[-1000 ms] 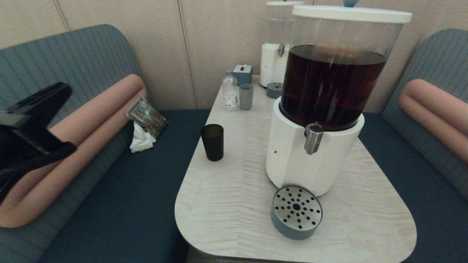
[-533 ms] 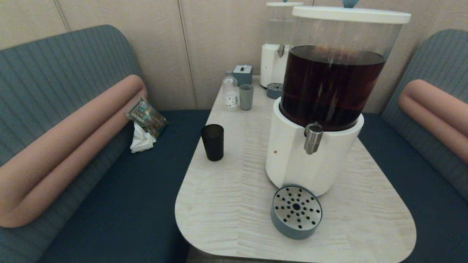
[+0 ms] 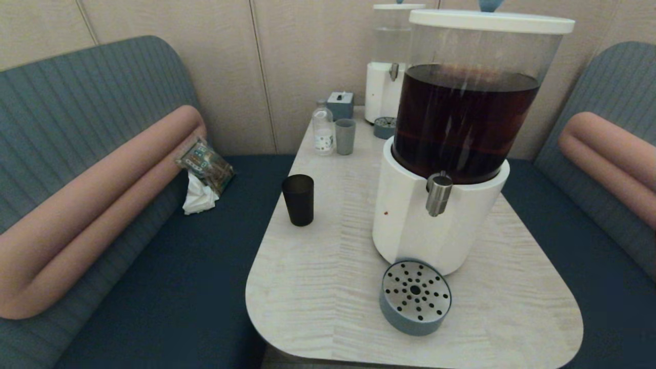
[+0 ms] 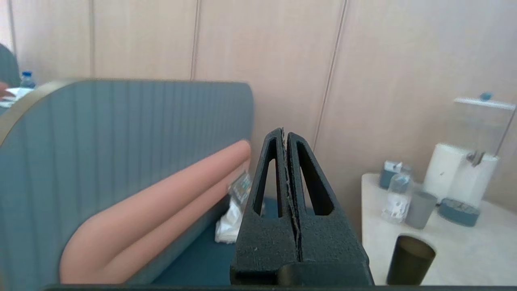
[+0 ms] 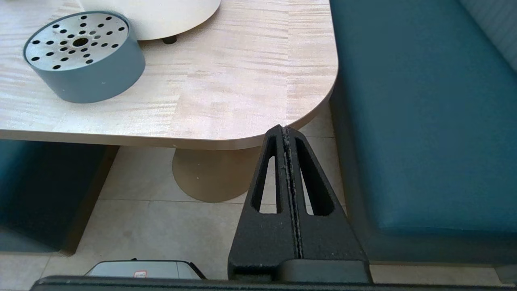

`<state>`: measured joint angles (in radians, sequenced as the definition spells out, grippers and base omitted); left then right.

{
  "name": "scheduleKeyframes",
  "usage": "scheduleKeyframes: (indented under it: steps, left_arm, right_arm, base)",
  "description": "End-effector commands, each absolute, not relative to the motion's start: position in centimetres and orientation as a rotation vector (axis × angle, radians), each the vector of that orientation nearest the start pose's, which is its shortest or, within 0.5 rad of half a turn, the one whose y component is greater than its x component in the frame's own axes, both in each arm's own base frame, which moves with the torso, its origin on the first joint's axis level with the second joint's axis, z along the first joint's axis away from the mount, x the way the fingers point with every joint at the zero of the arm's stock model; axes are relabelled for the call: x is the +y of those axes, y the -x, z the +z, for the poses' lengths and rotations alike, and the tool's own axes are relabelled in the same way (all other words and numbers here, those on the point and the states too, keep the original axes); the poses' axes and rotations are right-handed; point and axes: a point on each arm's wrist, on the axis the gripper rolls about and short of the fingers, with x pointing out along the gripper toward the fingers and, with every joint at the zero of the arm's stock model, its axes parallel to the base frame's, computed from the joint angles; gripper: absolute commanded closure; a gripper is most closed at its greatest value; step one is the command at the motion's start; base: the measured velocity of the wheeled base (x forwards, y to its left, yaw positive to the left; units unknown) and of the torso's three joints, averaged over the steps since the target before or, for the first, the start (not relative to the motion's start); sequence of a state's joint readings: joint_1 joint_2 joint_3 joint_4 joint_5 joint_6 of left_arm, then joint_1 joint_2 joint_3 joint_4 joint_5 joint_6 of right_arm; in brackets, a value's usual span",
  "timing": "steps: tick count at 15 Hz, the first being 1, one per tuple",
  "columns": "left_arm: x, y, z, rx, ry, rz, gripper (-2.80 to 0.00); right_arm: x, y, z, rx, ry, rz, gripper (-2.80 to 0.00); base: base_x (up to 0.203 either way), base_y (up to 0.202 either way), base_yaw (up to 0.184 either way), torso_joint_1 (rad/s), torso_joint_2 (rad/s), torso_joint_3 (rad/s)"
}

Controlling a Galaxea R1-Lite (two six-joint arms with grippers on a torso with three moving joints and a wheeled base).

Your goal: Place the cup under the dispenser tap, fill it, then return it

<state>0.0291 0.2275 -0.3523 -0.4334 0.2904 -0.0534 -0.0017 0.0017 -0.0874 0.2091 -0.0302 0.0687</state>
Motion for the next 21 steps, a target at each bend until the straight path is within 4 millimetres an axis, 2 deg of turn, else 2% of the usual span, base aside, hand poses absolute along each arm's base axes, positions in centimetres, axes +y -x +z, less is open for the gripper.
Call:
scheduleKeyframes:
  steps: [1,4,7,8,11,17,21]
  left_arm:
    - [0.5,4.5,19.6,-0.556,0.12,0.293,0.0]
    - [0.5,4.5,15.4,-0.498,0.073,0.266,0.0]
    - [0.4,2.9,11.0,-0.32,0.018,0.232,0.0]
    - [0.4,2.6,10.2,-0.259,0.006,0.203,0.0]
    - [0.3,2.4,8.8,-0.112,-0.002,0.168,0.0]
    - [0.0,2.3,7.5,0.02,-0.029,0.032,0.0]
    - [0.0,2.4,7.5,0.084,-0.031,0.009,0.0]
  right_arm:
    - [-0.1,3.1,7.8,0.123,-0.067,-0.036,0.0]
    - [-0.1,3.1,7.8,0.124,-0.067,-0.036,0.0]
    - [-0.1,3.1,7.8,0.125,-0.067,-0.036,0.0]
    - [-0.1,3.1,7.8,0.123,-0.067,-0.036,0.0]
    - [-0.1,3.1,7.8,0.123,-0.067,-0.036,0.0]
    - [-0.1,3.1,7.8,0.124,-0.067,-0.036,0.0]
    - [-0.1,3.1,7.8,0.123,-0.067,-0.036,0.0]
  base:
    - [0.0,0.0,0.0,0.0,0.0,0.0]
    - [0.0,0.0,0.0,0.0,0.0,0.0]
    - [0.0,0.0,0.0,0.0,0.0,0.0]
    - [0.0,0.0,0.0,0.0,0.0,0.0]
    - [0.0,0.0,0.0,0.0,0.0,0.0]
    - [0.0,0.0,0.0,0.0,0.0,0.0]
    - [0.0,0.0,0.0,0.0,0.0,0.0]
